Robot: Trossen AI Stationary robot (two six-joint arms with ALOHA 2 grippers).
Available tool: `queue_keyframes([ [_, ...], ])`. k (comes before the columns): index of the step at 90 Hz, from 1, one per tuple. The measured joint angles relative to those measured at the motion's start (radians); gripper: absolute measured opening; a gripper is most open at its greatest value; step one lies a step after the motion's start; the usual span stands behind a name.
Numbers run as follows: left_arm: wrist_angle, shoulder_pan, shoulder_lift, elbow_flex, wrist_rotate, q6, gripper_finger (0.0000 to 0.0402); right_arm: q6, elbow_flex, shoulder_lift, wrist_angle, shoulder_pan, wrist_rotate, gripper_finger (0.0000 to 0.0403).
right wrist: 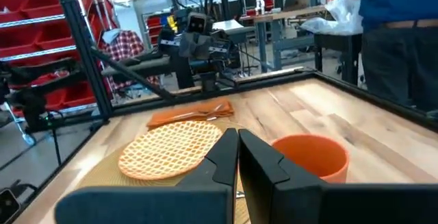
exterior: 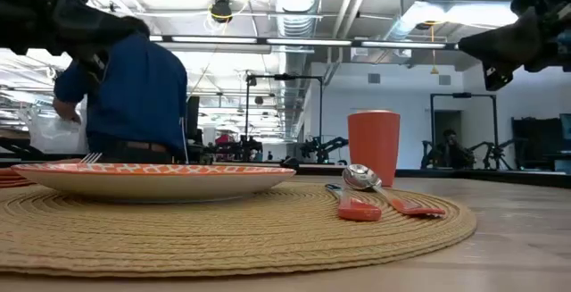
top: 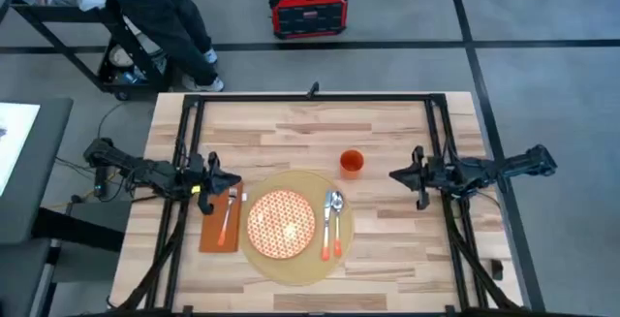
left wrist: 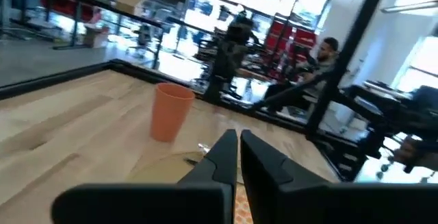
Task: Set table place
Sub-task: Return to Home Position
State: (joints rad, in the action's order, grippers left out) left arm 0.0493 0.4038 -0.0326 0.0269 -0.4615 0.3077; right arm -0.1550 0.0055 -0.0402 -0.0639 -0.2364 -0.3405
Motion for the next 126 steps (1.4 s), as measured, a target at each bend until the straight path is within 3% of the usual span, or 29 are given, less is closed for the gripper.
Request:
queue_keyframes([
  [14,-0.012,0.0,0.0,0.001,0.071,-0.03,0.0,0.046,0.0,0.0,0.001,0.004,0.0,0.0],
  [24,-0.016,0.0,0.0,0.002,0.069,-0.089,0.0,0.055,0.0,0.0,0.002,0.004,0.0,0.0],
  [126,-0.021,0.0,0.0,0.002,0.065,-0.05,0.0,0.058,-0.001,0.0,0.004,0.004,-0.001,0.0],
])
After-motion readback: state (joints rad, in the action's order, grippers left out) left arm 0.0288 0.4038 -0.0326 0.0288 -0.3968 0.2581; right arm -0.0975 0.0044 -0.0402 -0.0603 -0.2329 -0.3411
